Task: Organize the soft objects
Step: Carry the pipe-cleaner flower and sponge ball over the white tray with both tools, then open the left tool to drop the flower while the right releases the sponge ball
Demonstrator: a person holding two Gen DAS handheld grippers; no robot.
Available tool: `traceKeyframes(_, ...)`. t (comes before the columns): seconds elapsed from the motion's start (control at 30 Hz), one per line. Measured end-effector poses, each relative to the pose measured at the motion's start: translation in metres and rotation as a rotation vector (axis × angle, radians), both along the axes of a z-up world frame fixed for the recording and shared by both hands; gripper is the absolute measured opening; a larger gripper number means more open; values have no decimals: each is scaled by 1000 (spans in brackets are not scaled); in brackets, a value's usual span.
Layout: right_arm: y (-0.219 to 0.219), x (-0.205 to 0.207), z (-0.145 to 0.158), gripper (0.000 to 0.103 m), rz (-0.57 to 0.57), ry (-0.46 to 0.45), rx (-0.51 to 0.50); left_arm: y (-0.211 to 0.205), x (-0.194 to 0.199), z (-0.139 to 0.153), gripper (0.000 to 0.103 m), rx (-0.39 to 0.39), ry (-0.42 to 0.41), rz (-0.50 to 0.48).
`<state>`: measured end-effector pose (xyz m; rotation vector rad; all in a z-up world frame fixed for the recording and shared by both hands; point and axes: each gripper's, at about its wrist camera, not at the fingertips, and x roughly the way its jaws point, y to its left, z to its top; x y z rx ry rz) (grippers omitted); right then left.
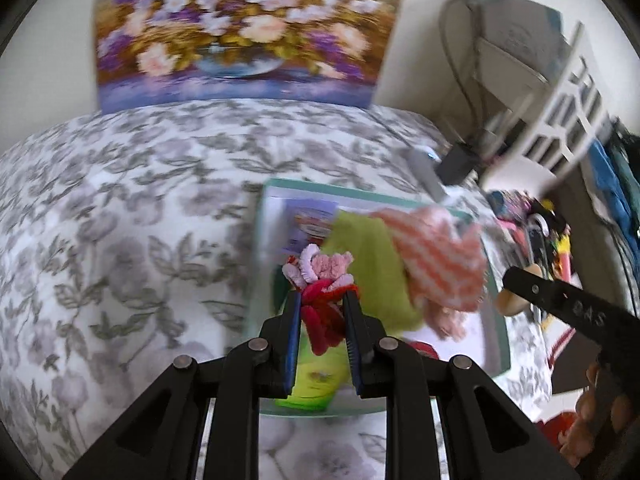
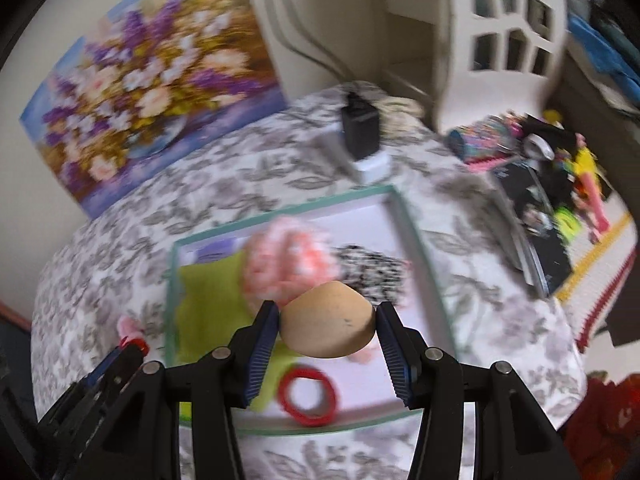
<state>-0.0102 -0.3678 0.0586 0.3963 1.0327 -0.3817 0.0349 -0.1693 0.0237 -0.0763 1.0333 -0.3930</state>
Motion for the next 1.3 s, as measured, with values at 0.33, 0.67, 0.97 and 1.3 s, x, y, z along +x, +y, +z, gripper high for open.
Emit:
traceKeyframes(0.33, -22, -6, -14, 54, -36, 68, -7, -52, -15, -16, 22, 63, -8, -160)
traceKeyframes(0.67, -6, 5, -41, 54, 58, 182, -19, -67, -20, -27, 22, 97, 21, -214)
traceKeyframes(0.97, -1, 8, -54, 56, 89, 237, -24, -67, -19, -35, 34, 85, 75, -213)
traceKeyframes(1.3, -2, 8, -51, 63, 78, 220, -19, -56, -13, -29, 44, 66, 67, -158)
